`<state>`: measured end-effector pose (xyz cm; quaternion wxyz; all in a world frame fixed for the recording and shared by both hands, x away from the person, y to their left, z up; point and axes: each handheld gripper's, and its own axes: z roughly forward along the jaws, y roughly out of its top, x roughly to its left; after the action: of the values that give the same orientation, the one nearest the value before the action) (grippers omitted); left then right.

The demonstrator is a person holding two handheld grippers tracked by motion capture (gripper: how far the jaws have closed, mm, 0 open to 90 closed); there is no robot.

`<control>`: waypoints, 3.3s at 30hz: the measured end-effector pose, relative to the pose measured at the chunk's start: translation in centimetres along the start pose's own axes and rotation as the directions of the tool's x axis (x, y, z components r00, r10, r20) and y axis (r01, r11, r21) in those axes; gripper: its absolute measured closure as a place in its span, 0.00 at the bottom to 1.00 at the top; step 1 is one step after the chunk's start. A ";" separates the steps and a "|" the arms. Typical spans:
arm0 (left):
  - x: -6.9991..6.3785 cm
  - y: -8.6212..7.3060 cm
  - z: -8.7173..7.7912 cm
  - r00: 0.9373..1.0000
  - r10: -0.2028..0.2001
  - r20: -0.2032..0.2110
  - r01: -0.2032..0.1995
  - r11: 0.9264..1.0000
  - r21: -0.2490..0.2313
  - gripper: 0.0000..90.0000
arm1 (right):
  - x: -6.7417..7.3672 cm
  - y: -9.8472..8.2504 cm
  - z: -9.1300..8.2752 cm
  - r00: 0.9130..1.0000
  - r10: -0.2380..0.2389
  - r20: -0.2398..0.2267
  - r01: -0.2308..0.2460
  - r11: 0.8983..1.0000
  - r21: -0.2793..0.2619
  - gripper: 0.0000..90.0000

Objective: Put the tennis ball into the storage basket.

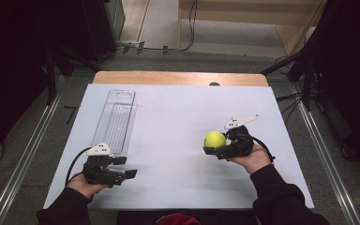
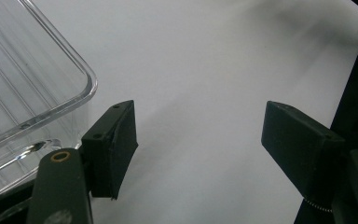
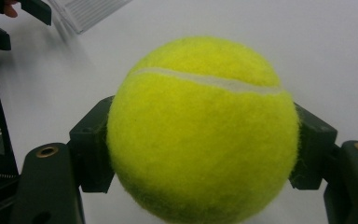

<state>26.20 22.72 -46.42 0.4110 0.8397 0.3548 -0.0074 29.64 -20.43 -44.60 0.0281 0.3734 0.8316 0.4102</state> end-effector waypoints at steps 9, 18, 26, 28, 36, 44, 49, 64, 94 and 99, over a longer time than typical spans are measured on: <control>0.1 0.0 -0.1 1.000 -0.004 -0.005 0.004 1.000 -0.005 0.30 | 0.2 0.7 0.6 1.000 -0.008 -0.006 0.008 1.000 -0.003 0.26; 0.1 0.0 -0.1 1.000 -0.004 -0.006 0.004 1.000 -0.004 0.30 | 0.4 1.5 1.2 1.000 -0.009 -0.017 0.009 1.000 -0.003 0.26; 0.1 0.0 -0.1 1.000 -0.004 -0.007 0.004 1.000 -0.004 0.30 | 0.6 2.3 1.9 1.000 -0.017 -0.022 0.017 1.000 -0.001 0.26; 0.1 0.0 -0.1 1.000 -0.004 -0.007 0.004 1.000 -0.004 0.30 | 0.7 2.7 2.3 1.000 -0.020 -0.023 0.020 1.000 0.000 0.26; 0.1 0.0 -0.1 1.000 -0.006 -0.009 0.006 1.000 -0.005 0.30 | 1.2 3.5 3.2 0.999 -0.026 -0.035 0.026 1.000 0.007 0.26; 0.1 0.0 -0.2 1.000 -0.005 -0.011 0.005 1.000 -0.006 0.30 | 1.4 4.3 4.1 0.999 -0.025 -0.041 0.025 1.000 0.005 0.26; 0.2 -0.1 -0.1 1.000 -0.007 -0.010 0.007 1.000 -0.005 0.30 | 1.6 4.6 4.5 0.999 -0.033 -0.042 0.034 0.999 0.008 0.26; 0.2 -0.1 -0.2 1.000 -0.007 -0.009 0.007 1.000 -0.008 0.30 | 2.4 5.7 6.2 0.997 -0.053 -0.055 0.054 0.998 0.019 0.26; 0.4 -0.2 -0.3 1.000 -0.012 -0.011 0.012 1.000 -0.011 0.30 | 3.5 8.5 8.4 0.996 -0.049 -0.076 0.049 0.999 -0.001 0.26; 0.6 -0.3 -0.3 1.000 -0.021 -0.016 0.021 1.000 -0.012 0.30 | 3.7 9.0 8.6 0.996 -0.048 -0.079 0.047 0.999 -0.008 0.26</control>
<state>26.36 23.38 -46.55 0.4131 0.8335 0.3669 -0.0030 35.42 -8.88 -42.98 0.0061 0.3369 0.8395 0.4262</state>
